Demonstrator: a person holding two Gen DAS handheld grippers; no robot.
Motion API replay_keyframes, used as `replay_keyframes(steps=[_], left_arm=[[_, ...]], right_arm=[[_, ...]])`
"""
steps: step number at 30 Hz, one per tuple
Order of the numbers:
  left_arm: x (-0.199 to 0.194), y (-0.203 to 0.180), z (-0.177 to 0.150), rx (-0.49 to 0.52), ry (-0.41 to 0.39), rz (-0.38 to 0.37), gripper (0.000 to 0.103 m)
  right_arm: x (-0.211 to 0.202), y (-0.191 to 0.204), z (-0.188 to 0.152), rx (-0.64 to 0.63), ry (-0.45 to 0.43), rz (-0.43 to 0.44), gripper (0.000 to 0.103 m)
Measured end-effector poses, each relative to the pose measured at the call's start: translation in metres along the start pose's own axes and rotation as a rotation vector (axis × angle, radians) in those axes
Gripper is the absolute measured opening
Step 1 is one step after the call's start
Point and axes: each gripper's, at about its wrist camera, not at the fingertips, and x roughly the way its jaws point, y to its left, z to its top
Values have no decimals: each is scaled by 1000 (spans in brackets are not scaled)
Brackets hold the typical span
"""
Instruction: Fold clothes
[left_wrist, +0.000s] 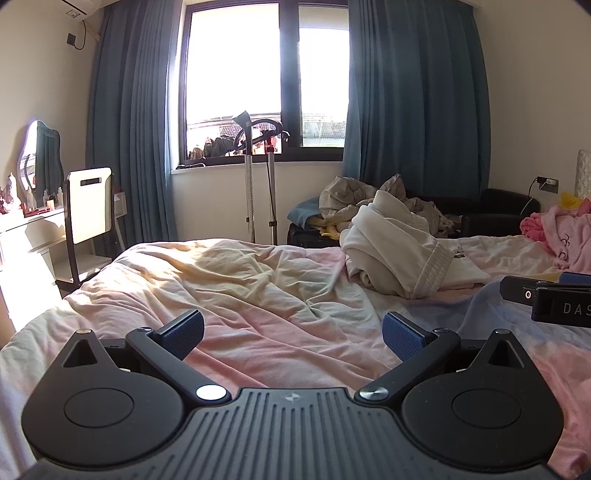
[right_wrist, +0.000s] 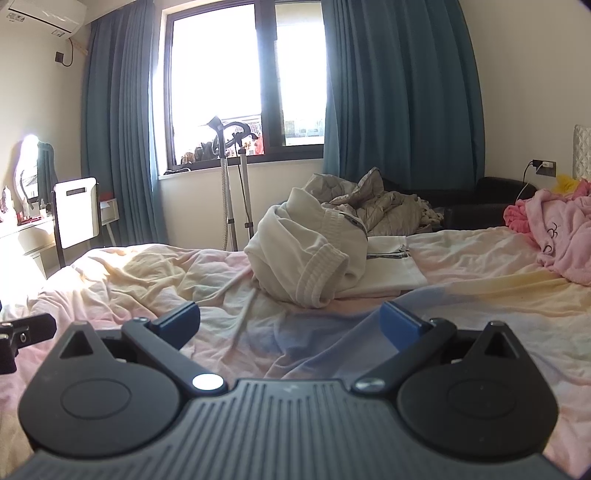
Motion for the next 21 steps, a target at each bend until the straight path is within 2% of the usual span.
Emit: replay_keyframes(steps=[21], left_arm=[[2,-1,0,-1,-3,6,103]], right_arm=[[2,-1,2,1,-1,-7,103]])
